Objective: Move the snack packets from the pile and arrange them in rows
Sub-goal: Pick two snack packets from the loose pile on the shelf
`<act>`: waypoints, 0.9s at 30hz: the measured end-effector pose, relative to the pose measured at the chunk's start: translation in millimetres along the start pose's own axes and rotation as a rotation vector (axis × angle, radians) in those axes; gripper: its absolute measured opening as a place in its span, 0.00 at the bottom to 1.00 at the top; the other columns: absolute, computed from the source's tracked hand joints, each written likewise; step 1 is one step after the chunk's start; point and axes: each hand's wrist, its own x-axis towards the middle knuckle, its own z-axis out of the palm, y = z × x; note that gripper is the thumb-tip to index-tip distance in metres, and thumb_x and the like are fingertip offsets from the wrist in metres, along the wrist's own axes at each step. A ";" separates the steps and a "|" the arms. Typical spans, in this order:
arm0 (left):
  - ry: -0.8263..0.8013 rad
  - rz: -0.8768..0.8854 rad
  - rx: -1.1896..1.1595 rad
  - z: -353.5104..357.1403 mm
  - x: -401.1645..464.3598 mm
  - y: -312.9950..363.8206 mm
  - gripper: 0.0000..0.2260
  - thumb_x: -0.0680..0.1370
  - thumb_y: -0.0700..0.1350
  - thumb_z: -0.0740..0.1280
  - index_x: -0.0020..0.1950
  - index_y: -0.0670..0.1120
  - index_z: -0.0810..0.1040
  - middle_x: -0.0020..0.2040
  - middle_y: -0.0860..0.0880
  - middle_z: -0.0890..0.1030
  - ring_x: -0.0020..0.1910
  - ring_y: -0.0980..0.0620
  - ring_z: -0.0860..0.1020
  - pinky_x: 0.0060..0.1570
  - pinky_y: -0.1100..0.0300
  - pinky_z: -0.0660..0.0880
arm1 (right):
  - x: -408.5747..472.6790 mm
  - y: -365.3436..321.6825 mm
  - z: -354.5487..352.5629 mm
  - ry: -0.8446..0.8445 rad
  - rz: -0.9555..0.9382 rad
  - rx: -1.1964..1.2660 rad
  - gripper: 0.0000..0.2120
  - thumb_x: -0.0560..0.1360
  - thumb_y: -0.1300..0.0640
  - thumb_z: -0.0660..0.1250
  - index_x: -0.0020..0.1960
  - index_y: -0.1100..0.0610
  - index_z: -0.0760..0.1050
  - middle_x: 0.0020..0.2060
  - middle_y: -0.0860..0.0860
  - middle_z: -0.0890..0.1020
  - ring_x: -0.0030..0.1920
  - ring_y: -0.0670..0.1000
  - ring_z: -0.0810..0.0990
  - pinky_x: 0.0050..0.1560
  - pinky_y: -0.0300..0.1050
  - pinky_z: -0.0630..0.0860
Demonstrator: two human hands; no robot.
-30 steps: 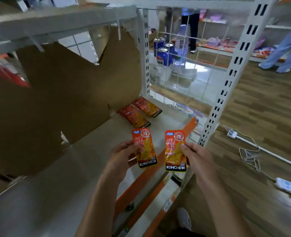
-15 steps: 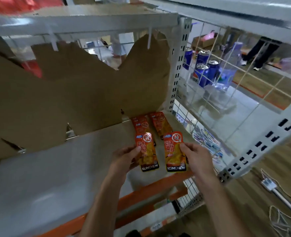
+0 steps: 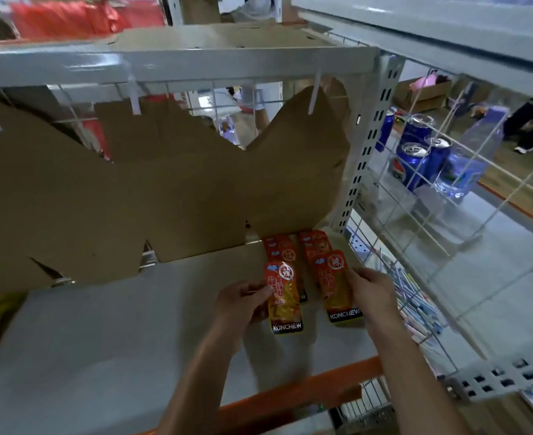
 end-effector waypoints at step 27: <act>0.049 -0.004 0.146 25.2 28.7 4.9 0.03 0.76 0.41 0.73 0.49 0.44 0.84 0.44 0.45 0.87 0.43 0.48 0.84 0.46 0.55 0.80 | 44.5 -13.6 12.2 -0.110 0.001 -0.122 0.11 0.76 0.51 0.67 0.54 0.53 0.83 0.43 0.52 0.84 0.45 0.54 0.81 0.49 0.50 0.78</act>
